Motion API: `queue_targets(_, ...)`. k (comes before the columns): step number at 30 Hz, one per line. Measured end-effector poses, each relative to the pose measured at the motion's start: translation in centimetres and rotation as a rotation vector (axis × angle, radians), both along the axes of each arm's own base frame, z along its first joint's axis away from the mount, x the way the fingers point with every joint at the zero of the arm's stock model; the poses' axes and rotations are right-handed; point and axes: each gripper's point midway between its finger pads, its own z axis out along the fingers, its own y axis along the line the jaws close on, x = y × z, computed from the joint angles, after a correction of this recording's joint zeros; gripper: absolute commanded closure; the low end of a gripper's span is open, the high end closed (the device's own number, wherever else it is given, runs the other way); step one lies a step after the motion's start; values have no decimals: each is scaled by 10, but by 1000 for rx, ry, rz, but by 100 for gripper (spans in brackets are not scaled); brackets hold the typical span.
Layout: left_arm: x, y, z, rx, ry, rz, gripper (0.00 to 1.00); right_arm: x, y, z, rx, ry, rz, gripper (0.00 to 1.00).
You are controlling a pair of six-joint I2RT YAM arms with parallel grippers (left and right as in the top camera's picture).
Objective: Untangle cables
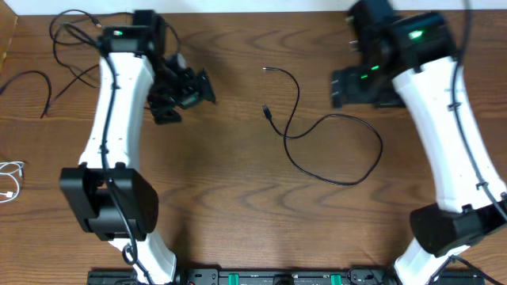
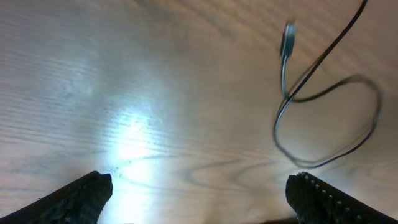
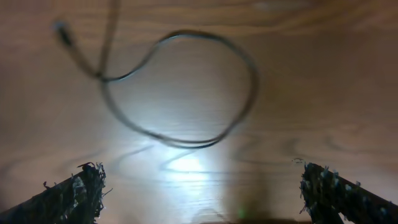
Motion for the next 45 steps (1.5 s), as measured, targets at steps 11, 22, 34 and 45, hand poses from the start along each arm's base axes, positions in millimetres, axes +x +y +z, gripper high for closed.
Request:
queue_targets(11, -28, -71, -37, 53, 28, -227, 4, 14, -88, -76, -32, 108, -231, 1)
queue_targets(22, -27, -63, -40, 145, 12, -246, 4, -1, -94, -165, 72, 206, -208, 1)
queue_targets(34, -26, -62, -41, 153, 10, -245, 4, -13, -97, -225, 117, 194, -225, 17)
queue_targets(45, -26, -62, -41, 156, 9, -245, 4, -32, -87, -255, 169, 197, -291, 56)
